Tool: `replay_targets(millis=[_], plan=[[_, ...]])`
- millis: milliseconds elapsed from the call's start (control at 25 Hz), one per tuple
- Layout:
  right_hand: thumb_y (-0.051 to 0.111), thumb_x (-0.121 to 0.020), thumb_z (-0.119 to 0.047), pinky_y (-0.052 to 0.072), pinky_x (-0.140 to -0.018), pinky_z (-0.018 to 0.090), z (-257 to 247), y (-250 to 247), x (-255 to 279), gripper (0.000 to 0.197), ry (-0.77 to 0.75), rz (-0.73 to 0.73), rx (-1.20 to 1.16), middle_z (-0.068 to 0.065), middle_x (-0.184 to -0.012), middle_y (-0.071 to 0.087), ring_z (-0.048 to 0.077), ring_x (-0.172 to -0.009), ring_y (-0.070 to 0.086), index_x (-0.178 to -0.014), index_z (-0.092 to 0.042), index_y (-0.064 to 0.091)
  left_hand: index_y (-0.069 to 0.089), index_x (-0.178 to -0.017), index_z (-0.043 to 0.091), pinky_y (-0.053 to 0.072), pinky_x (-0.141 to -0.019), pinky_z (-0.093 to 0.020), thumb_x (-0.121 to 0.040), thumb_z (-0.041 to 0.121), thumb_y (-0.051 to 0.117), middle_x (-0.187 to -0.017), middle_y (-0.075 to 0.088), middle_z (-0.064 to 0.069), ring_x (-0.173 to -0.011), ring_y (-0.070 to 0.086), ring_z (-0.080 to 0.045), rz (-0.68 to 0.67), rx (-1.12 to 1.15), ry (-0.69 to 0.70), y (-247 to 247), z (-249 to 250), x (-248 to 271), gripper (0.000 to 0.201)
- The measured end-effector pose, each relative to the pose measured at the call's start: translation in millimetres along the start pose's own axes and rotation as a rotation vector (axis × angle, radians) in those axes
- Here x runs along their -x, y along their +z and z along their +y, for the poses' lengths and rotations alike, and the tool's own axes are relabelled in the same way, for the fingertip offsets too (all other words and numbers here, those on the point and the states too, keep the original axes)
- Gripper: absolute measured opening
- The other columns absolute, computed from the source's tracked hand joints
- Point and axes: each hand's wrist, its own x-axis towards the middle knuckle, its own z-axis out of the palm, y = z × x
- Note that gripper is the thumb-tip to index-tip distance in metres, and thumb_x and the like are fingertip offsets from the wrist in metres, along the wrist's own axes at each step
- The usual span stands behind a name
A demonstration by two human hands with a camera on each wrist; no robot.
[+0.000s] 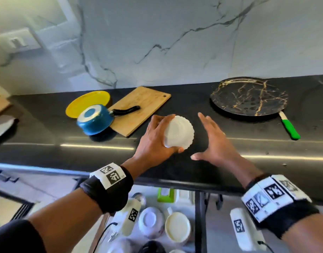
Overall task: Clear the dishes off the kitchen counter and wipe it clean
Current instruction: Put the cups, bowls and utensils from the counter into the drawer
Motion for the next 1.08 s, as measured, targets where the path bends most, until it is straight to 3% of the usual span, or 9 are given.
replay_targets(millis=[80,160,320,440,560,680,880,960,1080], plan=[[0.093,-0.054,-0.036,0.018,-0.116,0.032,-56.0,36.0,22.2,0.136,-0.226,-0.048,-0.134,-0.005,-0.164,0.001,0.009,-0.149,0.006,-0.154,-0.039,0.001,0.037,-0.145,0.031,0.050,-0.091,-0.036,-0.059,0.045,0.089,-0.123,0.036,0.012,-0.115,0.045,-0.012,-0.018,-0.009,-0.075,-40.6,-12.5,39.5,0.103],[0.091,-0.055,-0.045,0.019,-0.113,0.028,-107.6,69.0,41.4,0.131,-0.339,-0.062,-0.125,-0.007,-0.164,0.004,0.006,-0.148,0.010,-0.155,-0.034,0.007,0.040,-0.144,0.029,0.051,-0.091,-0.038,-0.057,0.044,0.089,-0.119,0.036,0.013,-0.111,0.047,-0.011,0.000,-0.009,-0.122,-82.2,-25.0,82.2,0.101],[0.091,-0.054,-0.047,0.034,-0.111,0.030,-193.3,133.3,86.9,0.118,-0.430,-0.126,-0.202,-0.006,-0.151,0.034,0.011,-0.137,0.035,-0.150,-0.025,0.026,0.043,-0.141,0.035,0.048,-0.088,-0.032,-0.052,0.048,0.090,-0.122,0.040,0.014,-0.110,0.048,-0.007,0.004,-0.024,-0.244,-158.3,-59.8,167.9,0.102],[0.091,-0.051,-0.048,0.040,-0.103,0.028,-240.5,180.3,122.4,0.112,-0.452,-0.148,-0.262,-0.013,-0.138,0.044,0.007,-0.125,0.045,-0.144,-0.029,0.033,0.041,-0.140,0.041,0.047,-0.084,-0.028,-0.055,0.047,0.091,-0.119,0.041,0.015,-0.104,0.047,-0.004,-0.045,-0.006,-0.305,-198.0,-88.3,227.5,0.098],[0.088,-0.047,-0.054,0.041,-0.095,0.025,-270.5,229.8,164.0,0.108,-0.382,-0.172,-0.242,-0.021,-0.129,0.044,0.002,-0.115,0.046,-0.137,-0.039,0.032,0.034,-0.145,0.040,0.050,-0.088,-0.033,-0.059,0.054,0.086,-0.122,0.038,0.013,-0.110,0.045,-0.010,-0.146,0.003,-0.294,-216.7,-122.9,287.0,0.101],[0.084,-0.040,-0.068,0.046,-0.095,0.030,-275.1,265.7,196.3,0.116,-0.334,-0.201,-0.143,-0.010,-0.133,0.048,0.011,-0.116,0.051,-0.139,-0.033,0.034,0.034,-0.147,0.037,0.052,-0.090,-0.041,-0.060,0.062,0.077,-0.124,0.041,0.009,-0.112,0.048,-0.014,-0.223,0.077,-0.277,-213.5,-150.1,338.3,0.100],[0.086,-0.036,-0.069,0.050,-0.086,0.026,-257.8,280.6,241.2,0.111,-0.116,-0.296,-0.065,-0.010,-0.121,0.058,0.011,-0.105,0.057,-0.132,-0.025,0.049,0.038,-0.149,0.024,0.048,-0.104,-0.036,-0.080,0.057,0.068,-0.141,0.048,0.006,-0.129,0.047,-0.009,-0.318,0.539,-0.364,-195.3,-178.9,395.8,0.082],[0.089,-0.040,-0.064,0.046,-0.081,0.019,-245.5,282.1,251.7,0.103,-0.019,-0.278,-0.051,-0.010,-0.116,0.059,0.011,-0.102,0.057,-0.127,-0.024,0.053,0.038,-0.149,0.025,0.044,-0.108,-0.036,-0.086,0.049,0.064,-0.142,0.049,0.007,-0.131,0.046,-0.011,-0.346,0.425,-0.397,-187.8,-194.6,417.5,0.072],[0.095,-0.046,-0.048,0.040,-0.063,0.004,-227.4,287.5,249.6,0.084,0.181,-0.279,-0.085,-0.008,-0.107,0.060,0.015,-0.093,0.057,-0.116,-0.023,0.056,0.032,-0.151,0.026,0.040,-0.111,-0.041,-0.091,0.052,0.057,-0.151,0.038,0.002,-0.138,0.037,-0.019,-0.481,0.092,-0.457,-171.5,-220.3,456.0,0.070]])
